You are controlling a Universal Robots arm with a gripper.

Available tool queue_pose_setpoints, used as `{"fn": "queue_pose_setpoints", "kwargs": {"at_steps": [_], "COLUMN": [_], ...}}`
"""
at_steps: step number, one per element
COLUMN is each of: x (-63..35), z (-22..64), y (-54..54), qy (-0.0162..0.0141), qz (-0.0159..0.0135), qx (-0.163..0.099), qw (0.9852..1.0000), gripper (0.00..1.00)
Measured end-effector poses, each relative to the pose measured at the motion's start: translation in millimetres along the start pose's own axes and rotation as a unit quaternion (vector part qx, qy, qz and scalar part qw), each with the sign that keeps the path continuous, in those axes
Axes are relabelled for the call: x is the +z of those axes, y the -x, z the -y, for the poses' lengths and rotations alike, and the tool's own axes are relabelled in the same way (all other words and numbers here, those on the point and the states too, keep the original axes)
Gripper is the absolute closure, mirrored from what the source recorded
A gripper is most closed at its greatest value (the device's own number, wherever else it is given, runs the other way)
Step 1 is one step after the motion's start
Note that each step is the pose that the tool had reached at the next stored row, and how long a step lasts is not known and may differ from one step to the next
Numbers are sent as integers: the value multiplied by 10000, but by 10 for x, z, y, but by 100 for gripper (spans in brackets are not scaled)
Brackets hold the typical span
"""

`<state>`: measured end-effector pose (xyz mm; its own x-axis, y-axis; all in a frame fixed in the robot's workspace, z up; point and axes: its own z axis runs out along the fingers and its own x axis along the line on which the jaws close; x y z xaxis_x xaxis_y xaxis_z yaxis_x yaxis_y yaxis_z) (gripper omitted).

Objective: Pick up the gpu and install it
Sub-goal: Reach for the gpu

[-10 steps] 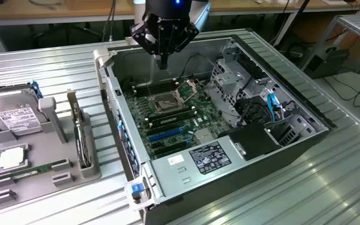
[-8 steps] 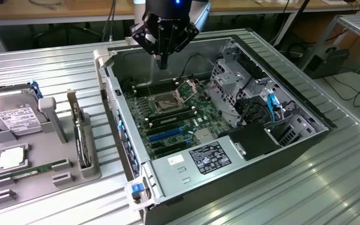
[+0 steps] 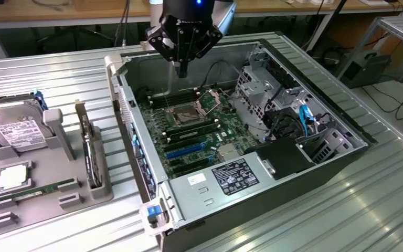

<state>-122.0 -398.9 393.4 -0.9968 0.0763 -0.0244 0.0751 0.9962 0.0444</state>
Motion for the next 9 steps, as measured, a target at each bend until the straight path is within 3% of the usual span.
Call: {"fn": "queue_pose_setpoints", "kwargs": {"at_steps": [2,9], "x": [-2,-9], "z": [3,43], "y": [-13,-311], "qy": [-2,-3], "qz": [-1,0], "qx": [1,-1], "qw": [10000,10000], "gripper": [89,89]}}
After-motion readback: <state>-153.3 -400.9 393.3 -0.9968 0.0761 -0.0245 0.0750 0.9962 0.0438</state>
